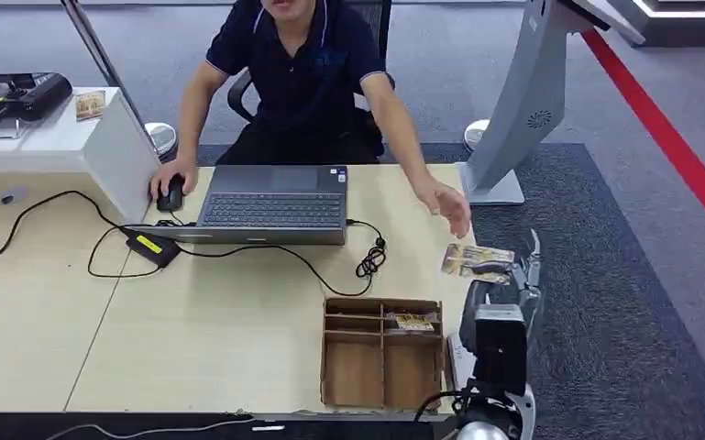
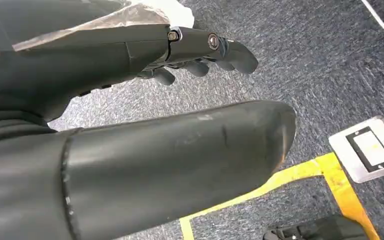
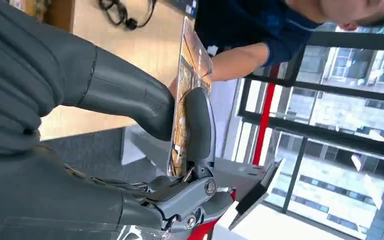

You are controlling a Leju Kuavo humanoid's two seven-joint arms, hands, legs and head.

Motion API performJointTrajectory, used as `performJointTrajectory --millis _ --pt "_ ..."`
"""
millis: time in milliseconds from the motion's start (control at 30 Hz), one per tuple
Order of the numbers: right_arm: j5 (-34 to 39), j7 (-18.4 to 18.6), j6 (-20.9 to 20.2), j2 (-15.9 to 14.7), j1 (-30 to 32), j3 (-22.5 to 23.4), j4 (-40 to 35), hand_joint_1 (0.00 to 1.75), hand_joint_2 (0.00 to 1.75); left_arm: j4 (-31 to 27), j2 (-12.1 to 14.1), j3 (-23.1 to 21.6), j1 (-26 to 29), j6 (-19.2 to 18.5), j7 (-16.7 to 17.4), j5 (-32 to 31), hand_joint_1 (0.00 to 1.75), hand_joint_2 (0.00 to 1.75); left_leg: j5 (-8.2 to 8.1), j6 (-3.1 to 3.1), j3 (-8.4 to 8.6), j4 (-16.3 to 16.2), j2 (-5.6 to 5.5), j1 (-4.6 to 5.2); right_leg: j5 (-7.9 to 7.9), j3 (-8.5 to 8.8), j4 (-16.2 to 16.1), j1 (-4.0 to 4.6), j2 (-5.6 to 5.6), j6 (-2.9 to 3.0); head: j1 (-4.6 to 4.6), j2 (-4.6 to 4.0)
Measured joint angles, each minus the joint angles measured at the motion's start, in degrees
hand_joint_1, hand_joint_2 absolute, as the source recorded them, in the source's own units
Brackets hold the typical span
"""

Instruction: Pass the card to the sensor for recognition and then transmit it.

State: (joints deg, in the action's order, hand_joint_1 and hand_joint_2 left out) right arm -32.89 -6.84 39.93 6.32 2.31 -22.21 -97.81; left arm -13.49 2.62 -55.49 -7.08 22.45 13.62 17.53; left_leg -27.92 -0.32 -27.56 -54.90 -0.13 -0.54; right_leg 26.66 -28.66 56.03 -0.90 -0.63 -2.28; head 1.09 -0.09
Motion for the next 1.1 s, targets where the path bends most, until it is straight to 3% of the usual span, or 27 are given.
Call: performJointTrajectory --millis 633,667,700,733,1100 --pt "0.22 1.49 -0.02 0.61 -4.26 -6.91 1.27 1.75 1.75 0.00 0.00 -1.31 -0.04 -0.33 0.00 -0.90 0.00 0.00 0.00 0.00 -0.01 0.00 0.00 0.00 0.00 -0.02 0.01 0.00 0.00 0.00 -0.02 0.00" --pt "0.22 1.58 -0.02 0.61 -4.36 -7.01 1.40 1.55 1.75 0.00 0.00 -1.33 -0.04 -0.33 0.00 -0.92 0.00 0.00 0.00 -0.01 -0.01 0.00 0.00 0.00 0.00 -0.02 0.01 0.00 0.00 0.00 -0.02 0.00" --pt "0.24 1.73 -0.02 0.59 -4.41 -7.12 1.44 1.55 1.75 0.00 0.00 -1.36 -0.04 -0.33 0.00 -0.92 0.00 0.00 0.00 -0.01 -0.02 0.00 0.00 0.00 0.00 -0.02 0.01 0.00 0.00 0.00 -0.02 0.00" --pt "0.22 1.82 -0.02 0.59 -4.46 -7.26 1.46 0.00 1.75 0.00 0.00 -1.36 -0.04 -0.33 0.00 -0.92 0.00 0.00 0.00 0.00 -0.03 0.00 0.00 0.00 0.00 -0.03 0.01 0.00 0.00 0.00 -0.02 0.00" --pt "-0.33 6.82 -0.02 -0.90 -5.34 -9.90 1.40 0.00 1.75 0.00 0.00 -1.38 -0.05 -0.33 0.00 -0.94 0.00 0.00 0.00 -0.01 -0.05 0.00 0.00 0.00 0.00 -0.06 0.00 0.00 0.00 0.00 0.00 0.00"
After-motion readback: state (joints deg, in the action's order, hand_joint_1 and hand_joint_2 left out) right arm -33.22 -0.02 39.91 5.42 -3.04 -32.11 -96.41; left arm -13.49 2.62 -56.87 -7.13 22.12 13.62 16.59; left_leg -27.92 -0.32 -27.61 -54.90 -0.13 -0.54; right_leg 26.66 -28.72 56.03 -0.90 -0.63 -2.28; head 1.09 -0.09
